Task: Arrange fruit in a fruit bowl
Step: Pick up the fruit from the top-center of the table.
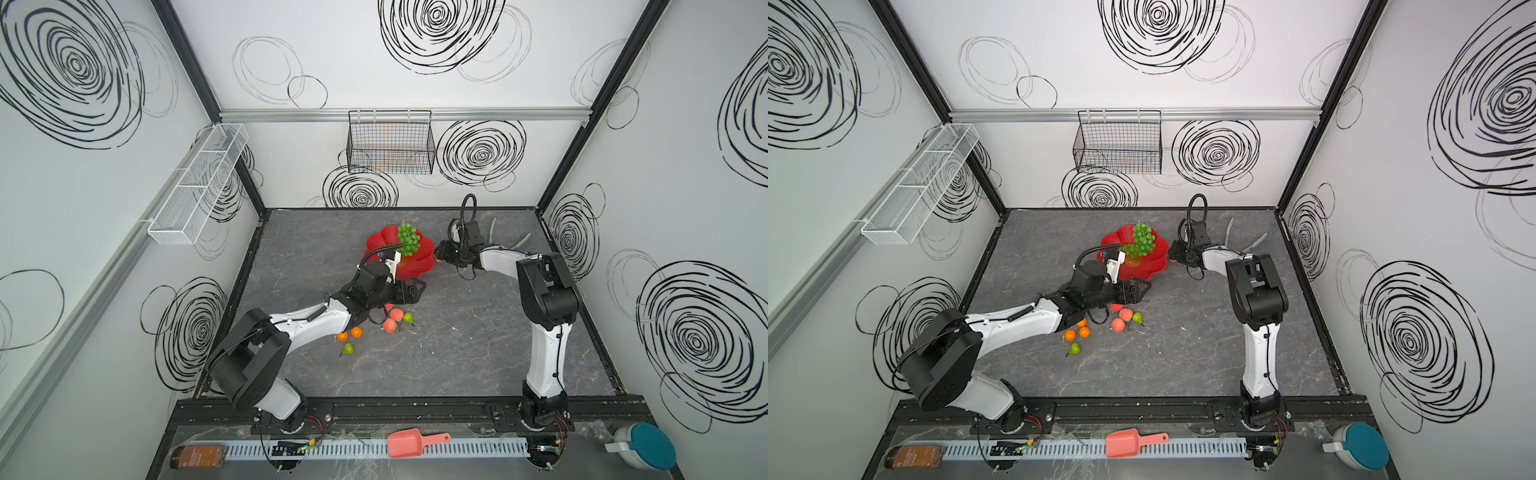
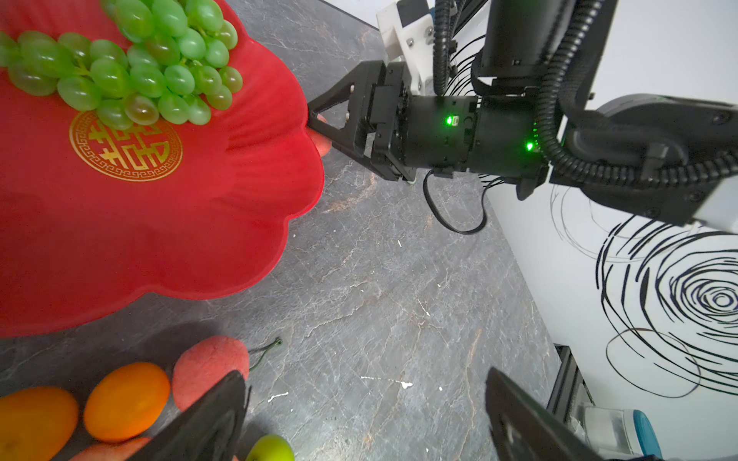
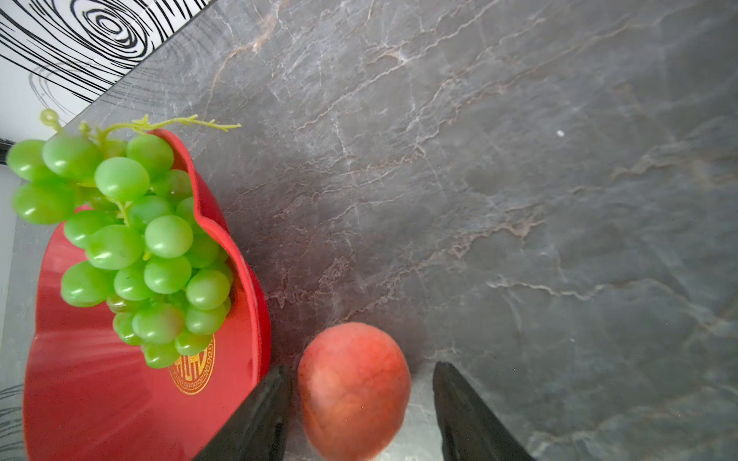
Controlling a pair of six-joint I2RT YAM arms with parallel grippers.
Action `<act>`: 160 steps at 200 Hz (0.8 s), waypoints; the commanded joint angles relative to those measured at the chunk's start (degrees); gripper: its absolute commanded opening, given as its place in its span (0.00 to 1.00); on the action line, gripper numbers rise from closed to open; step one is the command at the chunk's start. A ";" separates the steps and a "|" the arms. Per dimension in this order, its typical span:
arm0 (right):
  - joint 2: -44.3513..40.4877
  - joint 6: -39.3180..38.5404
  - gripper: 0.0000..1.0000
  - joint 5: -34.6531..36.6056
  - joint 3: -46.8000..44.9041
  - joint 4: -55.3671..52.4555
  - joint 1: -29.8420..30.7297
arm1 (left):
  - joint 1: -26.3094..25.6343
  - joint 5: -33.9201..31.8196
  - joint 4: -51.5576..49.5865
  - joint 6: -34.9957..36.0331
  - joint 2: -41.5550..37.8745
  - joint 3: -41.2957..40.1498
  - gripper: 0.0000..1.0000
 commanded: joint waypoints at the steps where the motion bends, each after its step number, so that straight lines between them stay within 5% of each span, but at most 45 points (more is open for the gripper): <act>1: 1.53 -0.33 0.61 -0.31 2.37 -1.86 -0.23 | 0.45 0.57 1.55 0.63 0.61 1.82 0.96; 74: 4.02 -1.18 0.60 -0.13 4.43 -4.10 0.24 | 0.80 0.65 1.23 0.63 0.52 1.73 0.96; 160: 2.69 -1.18 0.48 0.35 2.92 -4.28 0.34 | 1.06 0.56 1.52 0.34 -0.27 0.69 0.96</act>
